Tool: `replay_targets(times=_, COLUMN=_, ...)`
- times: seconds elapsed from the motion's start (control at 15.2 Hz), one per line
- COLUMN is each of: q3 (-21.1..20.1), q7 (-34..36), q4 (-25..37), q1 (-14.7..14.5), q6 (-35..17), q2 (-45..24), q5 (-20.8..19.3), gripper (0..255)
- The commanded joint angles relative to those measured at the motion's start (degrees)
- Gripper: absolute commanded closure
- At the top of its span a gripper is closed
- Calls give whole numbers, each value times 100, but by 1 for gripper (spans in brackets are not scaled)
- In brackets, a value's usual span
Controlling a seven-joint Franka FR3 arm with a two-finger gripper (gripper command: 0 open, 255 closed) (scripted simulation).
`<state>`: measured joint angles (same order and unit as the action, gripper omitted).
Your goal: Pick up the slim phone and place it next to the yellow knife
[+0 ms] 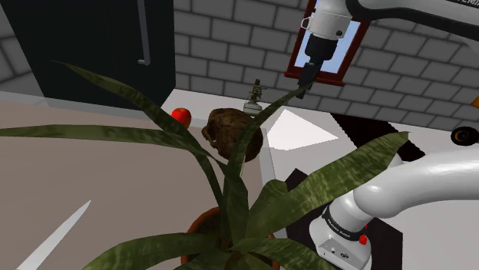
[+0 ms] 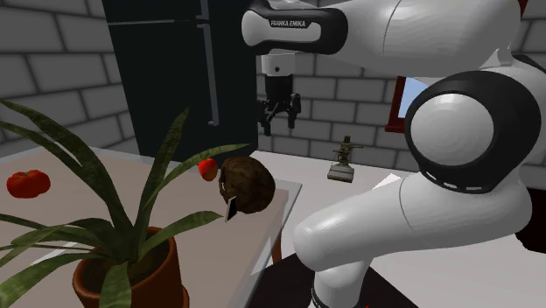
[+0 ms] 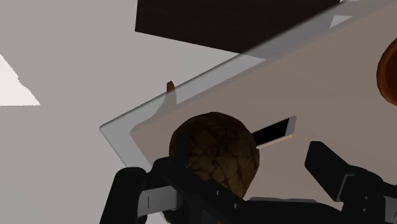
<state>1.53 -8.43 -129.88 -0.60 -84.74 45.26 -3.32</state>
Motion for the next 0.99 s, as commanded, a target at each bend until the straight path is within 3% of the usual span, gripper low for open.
replay_targets(times=0.0, q3=0, q7=0, q4=0, q1=0, q6=0, q2=0, q5=0, gripper=0)
replay_targets(times=0.46, q3=-503, q7=1618, q4=-1075, q1=256, q6=-1130, q2=-135, q5=726, gripper=0)
replay_targets(times=0.92, q3=-1064, q7=3116, q4=-1786, q1=406, q6=-2513, q2=-760, q5=1486, gripper=0)
